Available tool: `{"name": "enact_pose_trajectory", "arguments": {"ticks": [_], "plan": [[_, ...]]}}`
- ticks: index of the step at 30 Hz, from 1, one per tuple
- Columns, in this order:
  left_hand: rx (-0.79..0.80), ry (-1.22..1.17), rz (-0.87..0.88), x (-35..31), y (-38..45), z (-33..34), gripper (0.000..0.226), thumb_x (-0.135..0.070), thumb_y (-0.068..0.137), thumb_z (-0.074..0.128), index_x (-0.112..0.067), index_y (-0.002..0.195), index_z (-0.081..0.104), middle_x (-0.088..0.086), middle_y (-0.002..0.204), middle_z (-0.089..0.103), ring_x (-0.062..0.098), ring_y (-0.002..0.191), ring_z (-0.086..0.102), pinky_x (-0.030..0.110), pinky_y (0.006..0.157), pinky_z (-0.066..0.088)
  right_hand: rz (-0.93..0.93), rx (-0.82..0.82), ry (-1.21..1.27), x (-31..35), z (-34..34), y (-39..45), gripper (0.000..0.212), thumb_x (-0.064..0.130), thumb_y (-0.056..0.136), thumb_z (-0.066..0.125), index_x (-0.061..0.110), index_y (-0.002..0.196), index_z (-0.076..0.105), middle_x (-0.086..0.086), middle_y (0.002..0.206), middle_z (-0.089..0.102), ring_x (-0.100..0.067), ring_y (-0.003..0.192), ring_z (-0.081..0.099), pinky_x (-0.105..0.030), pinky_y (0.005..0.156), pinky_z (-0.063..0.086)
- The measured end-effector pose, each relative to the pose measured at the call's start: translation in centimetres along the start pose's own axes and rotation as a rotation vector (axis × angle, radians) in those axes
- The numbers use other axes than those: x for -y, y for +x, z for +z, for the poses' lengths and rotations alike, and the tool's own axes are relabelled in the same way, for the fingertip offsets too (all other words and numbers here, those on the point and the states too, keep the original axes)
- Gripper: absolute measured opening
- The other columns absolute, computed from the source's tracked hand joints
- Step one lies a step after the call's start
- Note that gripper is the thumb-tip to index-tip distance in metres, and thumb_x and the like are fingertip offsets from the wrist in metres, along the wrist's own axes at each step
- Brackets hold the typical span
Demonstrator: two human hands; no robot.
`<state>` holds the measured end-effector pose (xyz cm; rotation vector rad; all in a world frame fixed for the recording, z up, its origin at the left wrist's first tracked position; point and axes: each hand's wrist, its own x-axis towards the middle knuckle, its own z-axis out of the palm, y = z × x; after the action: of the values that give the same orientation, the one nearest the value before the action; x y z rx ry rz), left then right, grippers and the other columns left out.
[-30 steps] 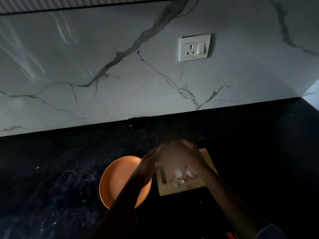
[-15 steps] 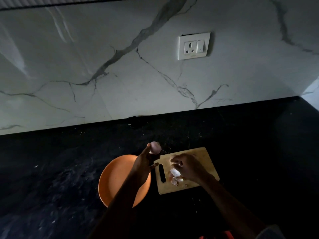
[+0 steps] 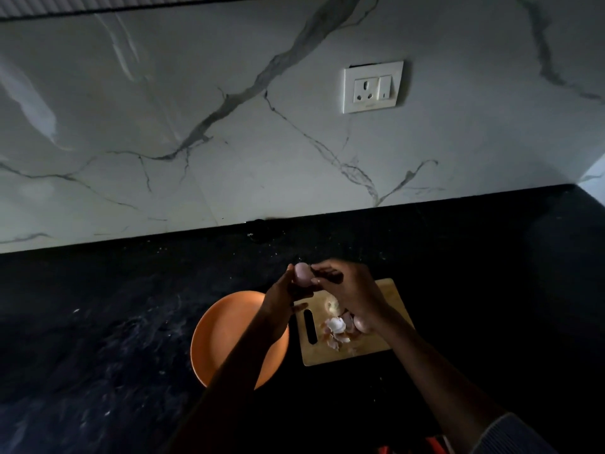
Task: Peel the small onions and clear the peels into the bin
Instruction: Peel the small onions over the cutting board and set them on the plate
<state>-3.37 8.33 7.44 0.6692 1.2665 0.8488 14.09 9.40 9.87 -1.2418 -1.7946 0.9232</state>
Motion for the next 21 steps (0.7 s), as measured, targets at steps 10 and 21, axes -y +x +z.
{"name": "enact_pose_trajectory", "arguments": {"ticks": [10, 21], "plan": [[0.033, 0.056, 0.046, -0.7, -1.0, 0.5, 0.062, -0.071, 0.091, 0.037, -0.028, 0.128, 0.064, 0.004, 0.123, 0.071, 0.023, 0.118, 0.061, 0.041, 0.092, 0.042, -0.087, -0.026, -0.083, 0.2, 0.1, 0.6, 0.012, 0.009, 0.087, 0.073, 0.014, 0.098, 0.075, 0.006, 0.092, 0.075, -0.001, 0.087, 0.07, -0.017, 0.076, 0.056], [-0.017, -0.055, 0.038, -0.9, -1.3, -1.1, 0.051, -0.053, 0.1, 0.042, -0.015, 0.13, 0.06, 0.011, 0.123, 0.067, 0.022, 0.113, 0.063, 0.041, 0.099, 0.043, 0.155, 0.217, -0.213, -2.9, -2.0, -0.4, 0.01, 0.015, 0.092, 0.068, 0.024, 0.093, 0.072, 0.011, 0.085, 0.072, 0.002, 0.075, 0.067, -0.019, 0.067, 0.053]]}}
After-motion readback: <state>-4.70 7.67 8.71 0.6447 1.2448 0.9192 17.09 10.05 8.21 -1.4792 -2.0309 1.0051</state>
